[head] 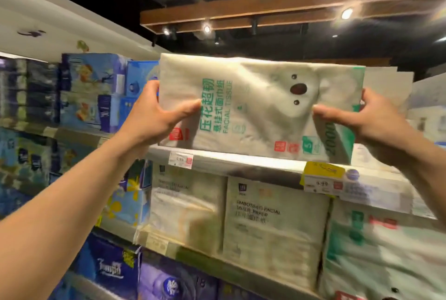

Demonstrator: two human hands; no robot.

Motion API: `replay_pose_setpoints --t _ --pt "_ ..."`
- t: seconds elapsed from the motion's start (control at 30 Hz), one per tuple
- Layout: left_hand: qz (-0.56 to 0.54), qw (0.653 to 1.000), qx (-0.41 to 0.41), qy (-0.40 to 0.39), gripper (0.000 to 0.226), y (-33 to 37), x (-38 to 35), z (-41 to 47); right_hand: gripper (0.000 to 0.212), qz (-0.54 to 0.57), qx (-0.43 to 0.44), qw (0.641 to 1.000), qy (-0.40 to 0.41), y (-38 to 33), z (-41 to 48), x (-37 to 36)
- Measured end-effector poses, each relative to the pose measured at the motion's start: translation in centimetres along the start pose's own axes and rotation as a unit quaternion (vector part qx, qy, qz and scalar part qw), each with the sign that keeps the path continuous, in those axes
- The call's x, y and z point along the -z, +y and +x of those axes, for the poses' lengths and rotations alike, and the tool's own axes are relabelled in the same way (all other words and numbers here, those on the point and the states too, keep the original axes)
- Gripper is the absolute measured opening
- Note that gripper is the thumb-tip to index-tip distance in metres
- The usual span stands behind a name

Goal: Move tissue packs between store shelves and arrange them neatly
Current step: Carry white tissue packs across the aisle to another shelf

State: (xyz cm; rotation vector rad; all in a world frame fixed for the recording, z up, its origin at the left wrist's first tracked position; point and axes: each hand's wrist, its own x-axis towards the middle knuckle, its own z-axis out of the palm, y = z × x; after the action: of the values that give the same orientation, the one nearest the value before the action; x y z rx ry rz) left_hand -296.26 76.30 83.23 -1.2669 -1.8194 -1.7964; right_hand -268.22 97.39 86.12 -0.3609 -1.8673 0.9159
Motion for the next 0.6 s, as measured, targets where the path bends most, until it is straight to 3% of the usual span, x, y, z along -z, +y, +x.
replay_pose_setpoints --t 0.17,0.4,0.5,0.6 --pt "0.023 1.000 0.015 -0.009 0.081 -5.7 -3.9 7.0 0.068 -0.070 -0.026 0.997 0.005 3.1 6.7 -1.9" --pt "0.052 0.996 0.042 -0.064 0.087 -12.8 -8.1 13.3 0.044 -0.095 -0.078 0.992 0.020 8.5 11.4 -6.0" --pt "0.105 0.991 0.019 -0.084 0.103 -14.6 -8.3 15.4 0.062 -0.146 -0.122 0.982 -0.005 10.0 12.6 -7.2" --pt "0.187 0.976 -0.004 -0.107 0.103 -16.4 -8.4 15.9 0.066 -0.176 -0.153 0.972 0.006 11.1 13.4 -8.5"
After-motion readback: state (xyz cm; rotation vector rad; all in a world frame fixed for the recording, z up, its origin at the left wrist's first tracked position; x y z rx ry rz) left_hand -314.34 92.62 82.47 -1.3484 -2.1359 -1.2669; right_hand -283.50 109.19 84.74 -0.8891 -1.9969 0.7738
